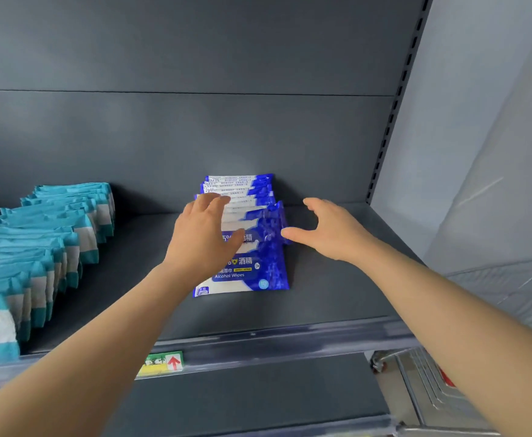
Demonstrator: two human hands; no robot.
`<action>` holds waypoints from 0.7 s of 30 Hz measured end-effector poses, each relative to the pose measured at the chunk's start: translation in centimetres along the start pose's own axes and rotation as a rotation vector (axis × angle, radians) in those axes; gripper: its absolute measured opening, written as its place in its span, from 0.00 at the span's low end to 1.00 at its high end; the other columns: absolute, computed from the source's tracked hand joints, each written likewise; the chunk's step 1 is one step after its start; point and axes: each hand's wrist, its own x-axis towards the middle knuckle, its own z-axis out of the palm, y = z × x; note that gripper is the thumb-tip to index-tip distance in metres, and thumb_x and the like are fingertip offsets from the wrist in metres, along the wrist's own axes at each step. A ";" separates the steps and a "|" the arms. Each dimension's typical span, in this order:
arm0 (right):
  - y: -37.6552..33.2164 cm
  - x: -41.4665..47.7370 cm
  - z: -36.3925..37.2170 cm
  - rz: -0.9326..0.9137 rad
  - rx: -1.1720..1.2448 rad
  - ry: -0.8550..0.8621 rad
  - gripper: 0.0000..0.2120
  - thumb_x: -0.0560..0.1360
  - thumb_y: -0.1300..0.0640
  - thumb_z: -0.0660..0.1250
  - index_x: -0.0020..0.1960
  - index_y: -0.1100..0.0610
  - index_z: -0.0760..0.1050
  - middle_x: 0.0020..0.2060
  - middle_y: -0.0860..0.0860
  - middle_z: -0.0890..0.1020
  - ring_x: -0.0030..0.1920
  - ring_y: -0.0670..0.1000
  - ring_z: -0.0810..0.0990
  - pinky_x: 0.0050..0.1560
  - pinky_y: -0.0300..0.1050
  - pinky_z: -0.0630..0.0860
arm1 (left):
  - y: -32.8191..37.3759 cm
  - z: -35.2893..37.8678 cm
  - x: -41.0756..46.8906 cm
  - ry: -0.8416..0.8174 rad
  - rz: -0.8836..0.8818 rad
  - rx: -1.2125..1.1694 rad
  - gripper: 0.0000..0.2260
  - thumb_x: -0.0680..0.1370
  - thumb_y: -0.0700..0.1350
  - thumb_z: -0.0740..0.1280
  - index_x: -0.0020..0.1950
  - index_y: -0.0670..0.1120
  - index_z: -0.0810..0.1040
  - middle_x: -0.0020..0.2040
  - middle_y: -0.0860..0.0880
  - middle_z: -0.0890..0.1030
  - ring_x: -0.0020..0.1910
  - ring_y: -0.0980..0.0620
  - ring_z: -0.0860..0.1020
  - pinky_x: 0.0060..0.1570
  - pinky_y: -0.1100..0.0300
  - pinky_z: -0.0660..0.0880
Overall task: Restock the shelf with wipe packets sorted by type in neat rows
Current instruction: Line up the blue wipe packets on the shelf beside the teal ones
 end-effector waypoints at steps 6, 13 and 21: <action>5.6 -3.9 -4.1 -0.026 -0.229 0.117 0.29 0.79 0.42 0.57 0.76 0.55 0.60 0.75 0.48 0.62 0.66 0.52 0.71 0.67 0.45 0.64 | 8.4 3.0 0.2 -0.018 0.280 0.083 0.17 0.76 0.50 0.66 0.63 0.46 0.77 0.56 0.46 0.80 0.55 0.42 0.76 0.55 0.52 0.71; 17.7 -9.8 -9.5 0.028 -0.343 0.198 0.25 0.79 0.46 0.61 0.71 0.59 0.67 0.70 0.53 0.71 0.69 0.53 0.69 0.66 0.44 0.63 | 21.8 9.7 0.1 -0.079 0.495 0.081 0.16 0.77 0.51 0.63 0.63 0.47 0.77 0.56 0.48 0.81 0.54 0.43 0.76 0.56 0.52 0.69; 37.0 -15.9 -17.7 0.190 -0.383 0.139 0.26 0.79 0.47 0.60 0.73 0.58 0.65 0.71 0.54 0.69 0.70 0.53 0.67 0.68 0.43 0.61 | 39.9 21.6 -0.6 -0.182 0.580 0.028 0.16 0.78 0.52 0.61 0.61 0.47 0.78 0.55 0.47 0.81 0.54 0.43 0.76 0.55 0.53 0.69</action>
